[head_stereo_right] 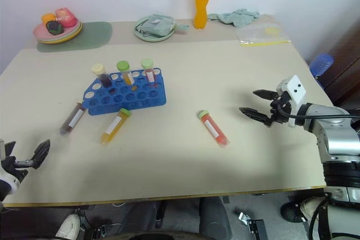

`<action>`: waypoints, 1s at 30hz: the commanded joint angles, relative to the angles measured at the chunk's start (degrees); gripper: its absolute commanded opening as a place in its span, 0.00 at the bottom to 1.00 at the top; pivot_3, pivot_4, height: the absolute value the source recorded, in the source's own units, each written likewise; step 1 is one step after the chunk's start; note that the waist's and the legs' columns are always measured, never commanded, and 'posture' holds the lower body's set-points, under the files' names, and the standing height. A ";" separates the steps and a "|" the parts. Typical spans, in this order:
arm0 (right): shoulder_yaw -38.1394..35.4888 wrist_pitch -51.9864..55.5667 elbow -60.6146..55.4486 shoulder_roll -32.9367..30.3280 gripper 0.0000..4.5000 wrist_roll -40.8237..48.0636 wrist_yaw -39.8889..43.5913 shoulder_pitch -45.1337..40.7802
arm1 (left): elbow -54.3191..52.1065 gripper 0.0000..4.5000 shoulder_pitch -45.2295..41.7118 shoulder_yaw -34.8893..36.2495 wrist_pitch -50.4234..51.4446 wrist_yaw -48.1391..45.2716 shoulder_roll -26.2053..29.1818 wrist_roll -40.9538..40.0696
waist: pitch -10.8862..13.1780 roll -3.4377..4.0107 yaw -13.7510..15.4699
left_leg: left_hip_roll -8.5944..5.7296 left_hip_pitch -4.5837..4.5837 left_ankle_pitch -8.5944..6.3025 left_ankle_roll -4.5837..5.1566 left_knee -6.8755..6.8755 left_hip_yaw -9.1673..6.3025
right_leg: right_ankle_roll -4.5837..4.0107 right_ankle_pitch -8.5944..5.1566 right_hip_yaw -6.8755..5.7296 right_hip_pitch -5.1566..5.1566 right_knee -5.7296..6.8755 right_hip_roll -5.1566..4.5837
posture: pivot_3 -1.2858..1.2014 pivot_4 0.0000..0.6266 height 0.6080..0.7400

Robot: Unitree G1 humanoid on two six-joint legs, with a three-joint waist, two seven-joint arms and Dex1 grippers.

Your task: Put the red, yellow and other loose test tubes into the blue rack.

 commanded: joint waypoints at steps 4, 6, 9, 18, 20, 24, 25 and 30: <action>0.12 -0.75 -1.11 0.21 0.99 -0.44 -0.61 -1.98 | -1.10 0.99 0.21 0.95 -0.45 0.67 -0.03 -0.09 | 0.00 0.00 0.01 | 0.00 0.00 0.00 0.00 -0.01 0.00 | 0.00 0.00 0.00 0.00 0.00 0.00 | 0.52 0.24 1.00; 0.39 -0.60 -1.52 0.43 0.99 -0.73 -1.09 -2.10 | -0.91 0.99 -0.28 0.84 -0.54 0.93 0.04 -0.06 | 0.00 0.00 0.04 | 0.00 0.00 0.00 0.00 0.00 0.00 | 0.00 0.00 0.00 0.00 0.00 0.00 | 0.52 0.24 1.00; 1.13 0.55 -3.16 0.99 0.99 -0.87 -2.36 -2.21 | 0.20 0.99 -1.43 0.78 -0.92 0.59 0.86 0.05 | 0.00 0.00 0.02 | 0.00 0.00 0.00 0.00 0.00 0.00 | 0.00 0.00 -0.01 0.00 0.00 0.00 | 0.52 0.24 1.00; 1.17 16.14 -18.58 4.76 0.99 3.32 -11.84 -2.69 | 0.82 0.99 -12.25 -6.39 -1.30 0.02 0.96 -2.24 | 0.01 0.03 0.30 | -0.02 -0.02 0.00 0.00 0.01 -0.14 | 0.11 0.06 0.00 -0.02 0.01 0.00 | 0.52 0.24 1.00; 1.75 22.30 -23.23 4.18 0.99 3.90 -14.69 -3.15 | 0.89 0.99 -15.23 -10.91 -1.13 -1.94 1.84 -2.84 | 0.01 0.02 0.49 | -0.04 -0.02 0.00 0.00 0.03 -0.22 | 0.15 0.08 0.00 -0.01 0.02 0.00 | 0.52 0.24 1.00; 5.28 37.36 -29.75 2.45 0.99 3.92 -20.02 -5.59 | 1.58 0.99 -17.68 -21.81 -3.82 -7.05 4.74 1.06 | 0.01 0.02 0.82 | -0.08 -0.03 0.00 0.00 0.01 -0.18 | 0.14 0.08 0.01 -0.04 0.01 0.00 | 0.52 0.24 1.00; 6.28 41.14 -30.81 2.03 0.99 4.28 -20.64 -6.61 | 1.64 0.99 -18.04 -23.39 -4.19 -8.25 5.24 1.05 | 0.01 0.03 0.81 | -0.08 -0.03 0.00 0.00 0.01 -0.17 | 0.11 0.07 0.02 -0.05 0.01 0.00 | 0.52 0.24 1.00; 9.23 63.36 -33.17 1.77 0.99 9.86 -21.67 -14.20 | -0.52 0.99 -19.32 -34.61 -5.74 -15.05 7.81 2.09 | 0.04 0.07 0.88 | -0.05 -0.07 0.00 0.00 -0.02 -0.15 | -0.01 0.01 0.04 -0.12 0.01 0.01 | 0.52 0.24 1.00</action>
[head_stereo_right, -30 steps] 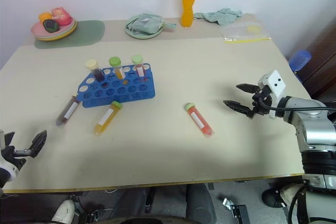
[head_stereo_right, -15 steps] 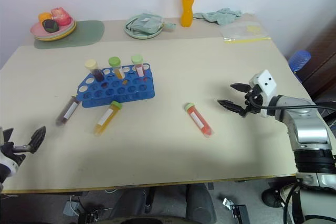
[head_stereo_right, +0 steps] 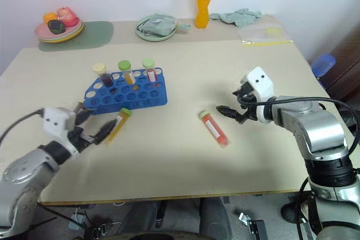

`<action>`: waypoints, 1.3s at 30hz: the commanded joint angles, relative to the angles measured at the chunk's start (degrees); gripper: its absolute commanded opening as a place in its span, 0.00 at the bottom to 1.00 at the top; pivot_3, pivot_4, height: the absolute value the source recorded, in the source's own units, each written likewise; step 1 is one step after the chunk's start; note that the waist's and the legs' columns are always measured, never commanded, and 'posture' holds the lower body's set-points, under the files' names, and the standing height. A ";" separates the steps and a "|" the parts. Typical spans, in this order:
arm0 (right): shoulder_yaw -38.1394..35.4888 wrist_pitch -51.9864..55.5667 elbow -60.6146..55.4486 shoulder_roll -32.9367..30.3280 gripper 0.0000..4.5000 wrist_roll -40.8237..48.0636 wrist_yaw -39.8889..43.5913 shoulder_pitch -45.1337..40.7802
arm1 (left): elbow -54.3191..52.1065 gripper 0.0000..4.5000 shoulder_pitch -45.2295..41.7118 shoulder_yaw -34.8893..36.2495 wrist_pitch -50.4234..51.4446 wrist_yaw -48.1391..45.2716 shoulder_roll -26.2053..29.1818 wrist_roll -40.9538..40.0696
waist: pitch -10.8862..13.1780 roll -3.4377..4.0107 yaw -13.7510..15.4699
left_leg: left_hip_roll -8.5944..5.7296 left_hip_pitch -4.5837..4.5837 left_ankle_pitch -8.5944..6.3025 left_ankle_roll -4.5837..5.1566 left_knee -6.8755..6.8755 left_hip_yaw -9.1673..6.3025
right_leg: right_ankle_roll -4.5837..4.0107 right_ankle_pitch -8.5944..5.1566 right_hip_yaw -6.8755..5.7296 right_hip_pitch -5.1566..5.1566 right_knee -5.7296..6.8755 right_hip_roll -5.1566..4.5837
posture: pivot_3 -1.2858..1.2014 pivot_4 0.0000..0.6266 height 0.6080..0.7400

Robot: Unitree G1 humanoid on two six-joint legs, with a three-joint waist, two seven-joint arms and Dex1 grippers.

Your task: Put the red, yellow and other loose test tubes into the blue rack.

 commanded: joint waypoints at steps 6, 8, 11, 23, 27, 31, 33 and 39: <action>8.53 19.88 5.17 0.42 0.99 9.87 -7.91 -14.18 | -2.20 0.99 -1.14 -15.19 -7.41 -8.99 2.68 5.16 | 0.01 0.03 0.04 | 0.01 -0.04 -0.01 0.02 -0.04 0.01 | -0.03 -0.01 -0.02 -0.02 -0.07 -0.01 | 0.52 0.24 1.00; 11.74 19.88 9.07 0.44 0.99 13.16 -9.87 -16.82 | -2.50 0.99 -1.16 -16.72 -8.28 -9.35 2.12 5.45 | 0.02 0.04 0.07 | 0.02 -0.06 -0.01 0.02 -0.03 0.00 | -0.02 -0.01 -0.02 -0.03 -0.09 -0.02 | 0.52 0.24 1.00; 15.51 19.88 14.50 0.91 0.99 18.22 -13.65 -19.93 | -2.75 0.99 -0.56 -18.33 -9.49 -9.37 1.99 6.70 | 0.02 0.04 0.04 | 0.00 -0.07 -0.01 0.03 -0.03 0.00 | -0.01 0.00 -0.02 -0.03 -0.10 -0.02 | 0.52 0.24 1.00; 24.05 19.88 29.12 2.94 0.34 36.10 -28.82 -27.42 | -3.27 1.00 5.92 -20.12 -14.66 -7.89 0.42 10.10 | 0.04 0.06 -0.96 | 0.00 -0.08 -0.03 0.05 -0.06 -0.05 | 0.13 0.07 -0.04 -0.04 -0.10 0.01 | 0.52 0.24 1.00; 22.88 19.88 26.53 1.89 0.16 41.59 -31.71 -27.37 | -1.99 1.00 6.39 -19.70 -16.07 -7.88 -0.20 10.57 | 0.08 0.13 -0.91 | 0.00 -0.08 -0.03 0.06 -0.06 -0.07 | 0.13 0.07 -0.06 -0.04 -0.10 0.01 | 0.52 0.24 1.00; 16.51 8.68 9.94 1.82 0.16 33.79 -27.57 -20.85 | -0.05 1.00 6.81 -16.96 -17.21 -6.89 -1.07 10.14 | 0.10 0.17 -0.93 | 0.00 -0.12 -0.04 0.09 -0.07 -0.06 | 0.17 0.09 -0.06 -0.09 -0.10 0.03 | 0.52 0.24 1.00; 15.44 -10.21 1.18 2.19 0.16 23.77 -22.87 -14.51 | 1.08 1.00 6.68 -13.42 -17.30 -4.67 -2.91 8.50 | 0.09 0.16 -0.93 | -0.03 -0.13 -0.07 0.14 -0.08 -0.06 | 0.21 0.08 -0.08 -0.09 -0.12 0.06 | 0.52 0.24 1.00; 13.94 -45.10 5.73 15.90 0.16 4.54 -18.99 -6.43 | 3.53 1.00 4.57 -2.38 -15.56 1.94 -7.09 4.93 | 0.09 0.16 -1.27 | -0.03 -0.04 -0.06 0.13 0.02 0.01 | 0.26 0.08 -0.08 -0.06 0.05 0.09 | 0.52 0.24 1.00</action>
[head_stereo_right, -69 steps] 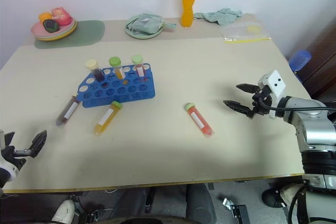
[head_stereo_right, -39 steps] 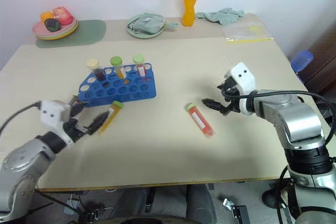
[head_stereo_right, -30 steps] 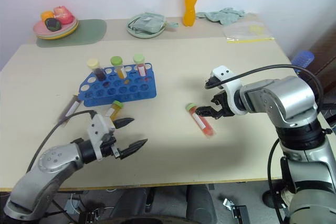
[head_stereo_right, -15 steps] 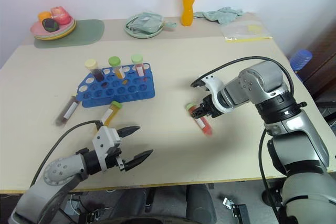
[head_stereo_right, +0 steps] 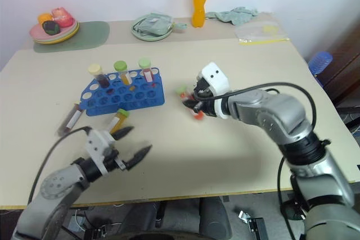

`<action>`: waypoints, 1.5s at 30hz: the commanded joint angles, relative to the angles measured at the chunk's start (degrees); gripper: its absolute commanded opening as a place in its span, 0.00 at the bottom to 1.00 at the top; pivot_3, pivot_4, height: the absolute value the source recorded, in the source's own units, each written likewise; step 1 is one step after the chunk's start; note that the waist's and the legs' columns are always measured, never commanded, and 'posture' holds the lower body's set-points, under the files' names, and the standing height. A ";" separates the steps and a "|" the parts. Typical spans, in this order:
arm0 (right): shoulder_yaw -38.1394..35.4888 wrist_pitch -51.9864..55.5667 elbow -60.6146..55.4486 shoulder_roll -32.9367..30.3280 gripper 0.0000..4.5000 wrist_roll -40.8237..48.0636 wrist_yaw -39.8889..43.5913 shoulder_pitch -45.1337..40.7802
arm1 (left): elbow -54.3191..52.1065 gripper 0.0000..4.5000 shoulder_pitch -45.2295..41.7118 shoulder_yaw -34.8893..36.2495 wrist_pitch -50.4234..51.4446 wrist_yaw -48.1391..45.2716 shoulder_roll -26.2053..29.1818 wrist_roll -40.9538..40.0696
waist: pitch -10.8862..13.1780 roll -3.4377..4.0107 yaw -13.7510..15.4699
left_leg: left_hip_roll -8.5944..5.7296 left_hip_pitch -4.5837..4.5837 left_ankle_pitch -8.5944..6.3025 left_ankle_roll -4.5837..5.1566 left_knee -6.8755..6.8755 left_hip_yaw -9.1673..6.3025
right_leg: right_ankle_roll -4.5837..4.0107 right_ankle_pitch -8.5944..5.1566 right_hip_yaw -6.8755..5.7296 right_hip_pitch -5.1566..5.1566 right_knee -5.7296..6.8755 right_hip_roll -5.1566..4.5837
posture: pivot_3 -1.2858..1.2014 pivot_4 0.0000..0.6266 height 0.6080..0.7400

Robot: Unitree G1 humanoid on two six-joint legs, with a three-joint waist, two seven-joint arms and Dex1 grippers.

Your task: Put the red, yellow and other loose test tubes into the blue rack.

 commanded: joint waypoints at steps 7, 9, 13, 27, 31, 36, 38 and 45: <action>3.08 -44.44 21.39 27.58 0.16 -27.47 -5.84 0.41 | 0.70 1.00 -6.10 10.55 3.48 7.75 -1.42 -3.47 | -0.01 -0.01 0.00 | -0.02 0.07 0.13 -0.23 -0.06 -0.08 | -0.03 0.00 0.08 -0.07 0.16 0.06 | 0.52 0.24 1.00; 3.70 -48.62 26.64 31.09 0.16 -30.76 -6.28 -0.02 | 0.00 1.00 -6.73 11.07 4.75 8.67 -1.16 -3.62 | -0.02 -0.03 0.08 | -0.03 0.07 0.15 -0.26 -0.06 -0.10 | -0.04 0.01 0.09 -0.06 0.16 0.06 | 0.52 0.24 1.00; 2.64 -53.83 34.63 35.83 0.16 -33.67 -6.51 -0.78 | -2.20 1.00 -6.99 11.79 7.36 10.52 -1.18 -4.33 | -0.01 -0.02 -0.15 | -0.03 0.08 0.18 -0.31 -0.09 -0.13 | -0.05 0.01 0.09 -0.10 0.22 0.08 | 0.52 0.24 1.00; 0.82 -55.44 42.73 41.76 0.16 -36.59 -3.75 -1.43 | -2.82 1.00 -2.18 13.12 8.25 9.85 -1.34 -4.78 | -0.01 0.00 -0.30 | -0.01 0.08 0.20 -0.35 -0.16 -0.12 | -0.08 0.01 0.16 -0.22 0.27 0.14 | 0.52 0.24 1.00; -0.06 -55.56 44.21 42.64 0.16 -37.35 -4.41 -2.14 | -2.16 1.00 -1.36 13.01 7.47 9.09 -1.48 -4.53 | -0.01 0.00 -0.32 | -0.01 0.08 0.20 -0.36 -0.17 -0.12 | -0.09 0.01 0.16 -0.24 0.28 0.14 | 0.52 0.24 1.00; -0.97 -55.62 46.51 43.35 0.16 -38.79 -5.53 -3.07 | 0.53 1.00 -0.84 12.63 4.89 7.65 -1.95 -3.64 | -0.01 0.01 -0.33 | -0.01 0.08 0.20 -0.36 -0.18 -0.12 | -0.09 0.01 0.16 -0.31 0.28 0.14 | 0.52 0.24 1.00; -1.27 -55.74 47.03 43.61 0.16 -39.05 -5.81 -3.22 | 1.32 1.00 -0.75 12.36 4.04 7.33 -2.12 -3.42 | -0.01 0.01 -0.33 | -0.01 0.08 0.20 -0.36 -0.17 -0.12 | -0.09 0.01 0.16 -0.32 0.28 0.14 | 0.52 0.24 1.00; -1.77 -54.78 42.61 44.39 0.57 -35.02 1.12 -1.24 | 2.14 1.00 -0.25 12.30 3.76 6.96 -2.72 -3.50 | -0.01 0.01 -0.54 | -0.01 0.08 0.20 -0.36 -0.19 -0.12 | -0.10 0.01 0.17 -0.30 0.29 0.14 | 0.52 0.24 1.00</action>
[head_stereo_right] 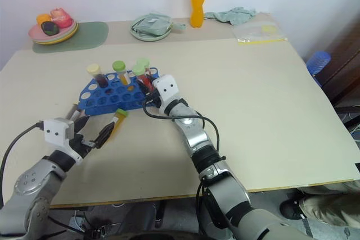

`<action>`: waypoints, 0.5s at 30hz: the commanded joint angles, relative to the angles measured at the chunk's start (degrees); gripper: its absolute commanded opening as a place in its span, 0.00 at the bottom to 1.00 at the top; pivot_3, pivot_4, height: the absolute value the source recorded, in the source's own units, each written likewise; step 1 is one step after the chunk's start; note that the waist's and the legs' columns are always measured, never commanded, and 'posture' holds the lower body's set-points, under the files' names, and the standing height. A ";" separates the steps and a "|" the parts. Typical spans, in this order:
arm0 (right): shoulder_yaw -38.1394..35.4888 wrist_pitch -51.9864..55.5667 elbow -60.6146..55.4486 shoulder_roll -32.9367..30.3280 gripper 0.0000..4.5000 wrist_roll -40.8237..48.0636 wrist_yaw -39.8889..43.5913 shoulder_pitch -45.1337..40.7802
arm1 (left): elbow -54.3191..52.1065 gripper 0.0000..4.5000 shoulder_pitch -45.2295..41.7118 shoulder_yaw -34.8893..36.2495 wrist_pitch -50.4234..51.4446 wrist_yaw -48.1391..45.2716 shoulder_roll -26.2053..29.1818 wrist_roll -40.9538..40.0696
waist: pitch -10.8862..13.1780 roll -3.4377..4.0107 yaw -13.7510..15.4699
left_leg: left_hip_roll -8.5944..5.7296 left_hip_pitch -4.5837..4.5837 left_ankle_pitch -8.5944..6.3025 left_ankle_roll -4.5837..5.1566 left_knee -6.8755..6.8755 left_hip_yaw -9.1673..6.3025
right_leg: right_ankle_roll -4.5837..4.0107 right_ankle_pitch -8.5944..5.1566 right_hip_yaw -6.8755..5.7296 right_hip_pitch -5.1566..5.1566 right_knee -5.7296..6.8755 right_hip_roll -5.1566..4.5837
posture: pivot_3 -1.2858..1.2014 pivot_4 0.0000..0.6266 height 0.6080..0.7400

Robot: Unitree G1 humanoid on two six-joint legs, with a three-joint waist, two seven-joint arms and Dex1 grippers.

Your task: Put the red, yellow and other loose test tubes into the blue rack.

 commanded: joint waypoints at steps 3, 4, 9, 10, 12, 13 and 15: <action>-0.25 -2.51 -6.67 1.89 0.93 -0.23 -0.88 0.43 | -2.57 1.00 -0.22 1.04 1.28 0.42 0.82 -0.87 | 0.00 0.00 -0.50 | 0.01 0.00 0.00 0.00 -0.02 -0.01 | 0.00 0.00 0.00 -0.01 0.03 0.02 | 0.52 0.24 1.00; -0.11 -2.14 -7.75 1.65 0.99 -0.36 -0.85 0.53 | -3.52 1.00 -1.15 1.52 4.45 1.28 1.66 -2.01 | 0.00 0.00 -0.52 | 0.01 0.00 0.01 -0.01 -0.02 -0.02 | 0.00 0.00 0.00 -0.02 0.03 0.02 | 0.52 0.24 1.00; -0.34 1.80 -15.05 -1.33 0.99 1.47 2.10 2.14 | -10.54 1.00 -10.03 3.85 22.92 6.46 9.46 -6.97 | -0.01 -0.02 -0.45 | -0.01 -0.01 0.01 -0.01 0.01 -0.15 | 0.00 0.00 -0.06 -0.07 0.05 0.02 | 0.52 0.24 1.00; -0.62 2.67 -16.30 -2.03 0.99 1.72 2.52 2.44 | -11.90 1.00 -12.61 4.40 27.43 7.98 10.96 -8.33 | 0.00 -0.01 -0.48 | -0.01 0.00 0.01 -0.01 0.02 -0.16 | 0.00 0.00 -0.07 -0.09 0.04 0.01 | 0.52 0.24 1.00; -1.46 4.82 -18.78 -3.94 0.99 2.75 3.92 2.91 | -13.24 1.00 -19.07 5.02 40.81 10.56 14.09 -12.63 | -0.01 -0.01 -0.45 | -0.02 0.00 0.01 -0.01 0.04 -0.17 | 0.01 0.00 -0.07 -0.03 0.05 0.01 | 0.52 0.24 1.00; -1.73 5.83 -19.81 -4.80 0.99 3.32 4.65 3.07 | -13.01 1.00 -22.04 4.93 47.19 10.46 15.56 -15.20 | -0.01 -0.01 -0.61 | -0.03 0.00 0.01 -0.02 0.04 -0.18 | 0.01 0.00 -0.08 -0.01 0.06 0.01 | 0.52 0.24 1.00; -2.18 8.18 -22.31 -7.30 0.99 4.83 7.27 3.53 | -11.13 1.00 -28.99 4.15 61.50 9.42 18.22 -18.33 | 0.00 -0.01 -0.96 | -0.04 0.00 0.02 -0.02 0.03 -0.16 | 0.01 0.00 -0.07 0.10 0.09 0.02 | 0.52 0.24 1.00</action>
